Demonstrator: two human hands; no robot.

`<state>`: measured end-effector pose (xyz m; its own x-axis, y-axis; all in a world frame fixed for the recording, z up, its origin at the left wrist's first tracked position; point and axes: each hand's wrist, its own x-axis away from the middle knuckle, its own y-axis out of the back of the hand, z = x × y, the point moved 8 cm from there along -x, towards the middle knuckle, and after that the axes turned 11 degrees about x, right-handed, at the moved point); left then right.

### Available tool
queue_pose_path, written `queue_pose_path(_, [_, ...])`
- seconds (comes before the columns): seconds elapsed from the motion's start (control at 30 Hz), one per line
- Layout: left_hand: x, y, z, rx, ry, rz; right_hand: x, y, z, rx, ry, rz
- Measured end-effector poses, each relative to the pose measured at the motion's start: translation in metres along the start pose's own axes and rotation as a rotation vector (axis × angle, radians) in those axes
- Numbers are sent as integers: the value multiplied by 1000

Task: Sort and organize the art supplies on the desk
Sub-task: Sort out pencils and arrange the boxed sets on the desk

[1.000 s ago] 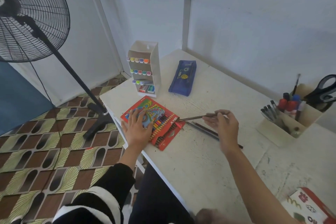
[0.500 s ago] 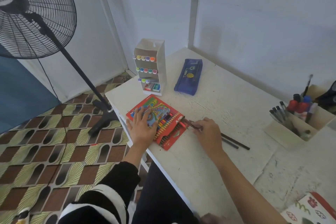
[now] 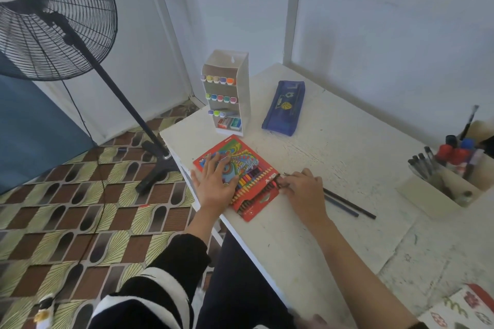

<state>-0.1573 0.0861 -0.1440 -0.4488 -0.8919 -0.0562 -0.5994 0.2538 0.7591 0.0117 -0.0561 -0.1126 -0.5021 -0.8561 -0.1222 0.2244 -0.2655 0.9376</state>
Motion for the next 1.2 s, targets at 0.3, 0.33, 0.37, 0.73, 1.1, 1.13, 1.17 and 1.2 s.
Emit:
queue_pose_path(0.3, [-1, -1, 1, 2, 0, -4, -6, 32, -57, 97, -199, -76])
queue_pose_path(0.33, [-1, -2, 1, 1, 1, -5, -3, 32, -68, 114, -243, -53])
queue_pose_path(0.37, [-1, -2, 0, -2, 1, -7, 0, 31, -77, 120, -272, -40])
queue_pose_path(0.73, [-2, -2, 1, -6, -6, -9, 15, 25, -78, -60, -180, 36])
queue_pose_path(1.1, [-1, 0, 0, -2, 2, -22, 32, 28, -83, -54, -255, -6])
queue_pose_path(1.13, [-1, 0, 0, -2, 4, -25, 32, 30, -82, -17, -258, -9])
queue_pose_path(1.17, [0, 0, 0, -4, 4, -25, 33, 33, -82, 6, -271, -19])
queue_pose_path(1.2, [-1, 0, 0, -6, 3, -25, 33, 37, -82, 4, -293, -30])
